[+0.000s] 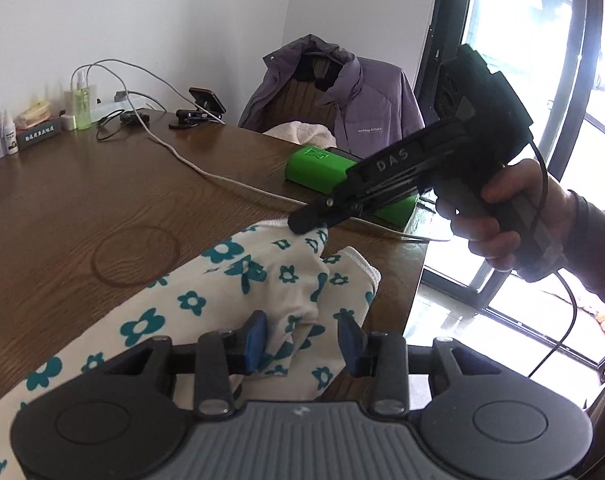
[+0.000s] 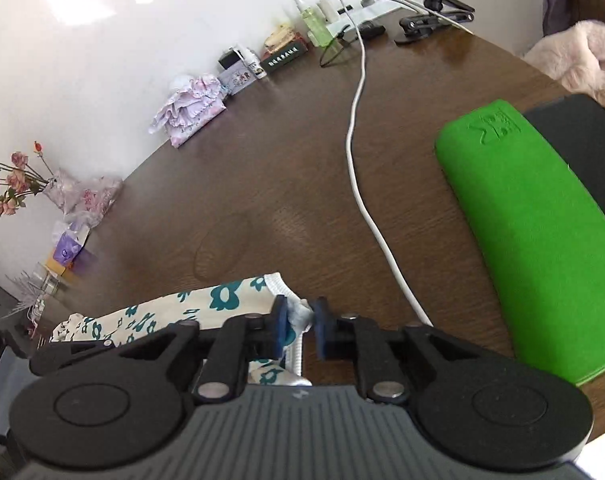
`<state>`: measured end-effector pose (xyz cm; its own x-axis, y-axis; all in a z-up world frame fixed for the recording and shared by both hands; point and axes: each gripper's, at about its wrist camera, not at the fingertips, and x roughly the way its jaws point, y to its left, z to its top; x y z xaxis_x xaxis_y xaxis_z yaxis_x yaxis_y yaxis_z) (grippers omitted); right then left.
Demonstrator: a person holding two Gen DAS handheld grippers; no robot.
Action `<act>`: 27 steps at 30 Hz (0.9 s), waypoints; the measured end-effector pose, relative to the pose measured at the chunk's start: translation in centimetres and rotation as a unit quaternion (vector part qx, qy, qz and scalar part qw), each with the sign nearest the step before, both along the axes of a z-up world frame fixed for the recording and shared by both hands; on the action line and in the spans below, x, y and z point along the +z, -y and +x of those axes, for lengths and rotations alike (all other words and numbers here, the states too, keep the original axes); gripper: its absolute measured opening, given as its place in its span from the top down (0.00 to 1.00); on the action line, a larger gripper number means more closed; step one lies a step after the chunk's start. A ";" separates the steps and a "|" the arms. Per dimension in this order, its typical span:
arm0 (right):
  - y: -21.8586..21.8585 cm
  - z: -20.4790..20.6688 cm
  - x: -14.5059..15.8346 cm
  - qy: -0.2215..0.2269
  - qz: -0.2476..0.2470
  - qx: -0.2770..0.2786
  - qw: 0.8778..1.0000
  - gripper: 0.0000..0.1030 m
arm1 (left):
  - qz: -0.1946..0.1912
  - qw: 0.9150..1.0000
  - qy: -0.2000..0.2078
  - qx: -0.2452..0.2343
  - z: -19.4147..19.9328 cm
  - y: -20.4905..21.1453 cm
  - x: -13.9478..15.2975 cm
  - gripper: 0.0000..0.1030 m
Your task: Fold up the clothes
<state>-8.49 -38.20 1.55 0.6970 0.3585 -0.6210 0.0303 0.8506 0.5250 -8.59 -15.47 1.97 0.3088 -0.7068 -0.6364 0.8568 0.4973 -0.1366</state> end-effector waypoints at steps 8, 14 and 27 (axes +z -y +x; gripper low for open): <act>-0.6 5.8 0.5 -0.041 -0.030 0.099 0.994 0.57 | 0.010 1.000 0.013 0.015 0.4 0.4 -0.3 0.47; -3.3 4.2 1.9 0.060 -0.127 0.085 0.986 0.93 | 0.002 0.999 0.034 0.014 -0.3 0.1 -0.3 0.43; -6.1 0.1 0.1 0.059 -0.083 0.097 0.990 0.90 | -0.013 0.998 -0.005 0.068 2.3 -2.0 0.1 0.40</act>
<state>-8.39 -32.15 1.60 0.6965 0.3933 -0.6002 -0.1957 0.9088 0.3685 -6.33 -13.49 2.05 0.3967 -0.6748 -0.6223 0.7806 0.6047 -0.1581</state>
